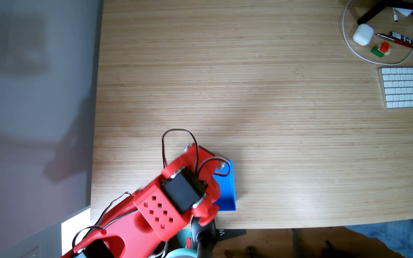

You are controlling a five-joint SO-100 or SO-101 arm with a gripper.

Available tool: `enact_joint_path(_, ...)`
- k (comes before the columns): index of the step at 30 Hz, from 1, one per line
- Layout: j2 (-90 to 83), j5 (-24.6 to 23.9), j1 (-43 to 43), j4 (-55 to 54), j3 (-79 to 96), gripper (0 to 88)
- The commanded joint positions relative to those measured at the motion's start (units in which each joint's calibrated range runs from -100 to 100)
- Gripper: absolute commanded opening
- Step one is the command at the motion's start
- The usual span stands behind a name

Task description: Put the red lego brick in blue bin

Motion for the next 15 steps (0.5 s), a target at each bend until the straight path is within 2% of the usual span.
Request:
enact_joint_path(1, -4.43, 2.88, 6.45, -2.31, 1.03, 0.1)
enact_joint_path(7, -4.43, 5.67, 12.29, -7.34, 7.02, 0.1)
enact_joint_path(15, -4.43, 8.3, 15.75, -17.41, 19.45, 0.1)
